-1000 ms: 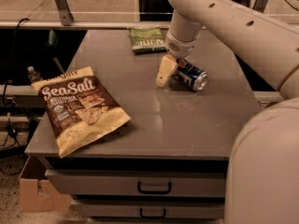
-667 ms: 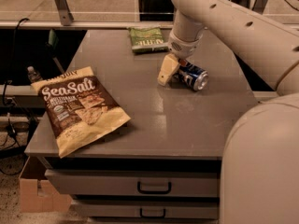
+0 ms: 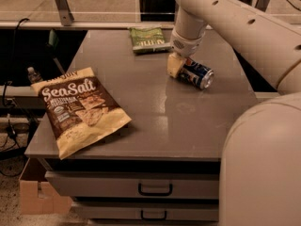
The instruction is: Place pepsi can upright
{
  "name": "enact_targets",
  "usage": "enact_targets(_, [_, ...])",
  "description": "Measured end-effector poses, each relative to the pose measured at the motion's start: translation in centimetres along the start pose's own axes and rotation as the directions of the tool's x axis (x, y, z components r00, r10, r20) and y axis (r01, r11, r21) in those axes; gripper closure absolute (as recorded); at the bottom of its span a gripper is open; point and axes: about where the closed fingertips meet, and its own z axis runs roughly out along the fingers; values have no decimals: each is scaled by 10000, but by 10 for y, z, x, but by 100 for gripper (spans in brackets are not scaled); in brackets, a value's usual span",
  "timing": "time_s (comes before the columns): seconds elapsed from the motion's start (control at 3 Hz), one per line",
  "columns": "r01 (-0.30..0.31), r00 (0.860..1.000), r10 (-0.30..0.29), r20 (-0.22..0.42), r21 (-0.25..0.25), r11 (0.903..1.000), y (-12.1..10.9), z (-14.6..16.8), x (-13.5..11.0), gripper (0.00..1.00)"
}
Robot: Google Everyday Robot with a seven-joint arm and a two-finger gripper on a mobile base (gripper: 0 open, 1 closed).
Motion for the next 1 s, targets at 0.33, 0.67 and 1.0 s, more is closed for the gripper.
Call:
enact_targets(0.33, [509, 9934, -459, 1050, -455, 9977, 11, -27, -6, 100])
enact_targets(0.67, [1730, 9267, -1212, 3557, -1175, 9779, 20, -86, -9, 100])
enact_targets(1.0, [3096, 8052, -1600, 5710, -1747, 9347, 22, -125, 0, 100])
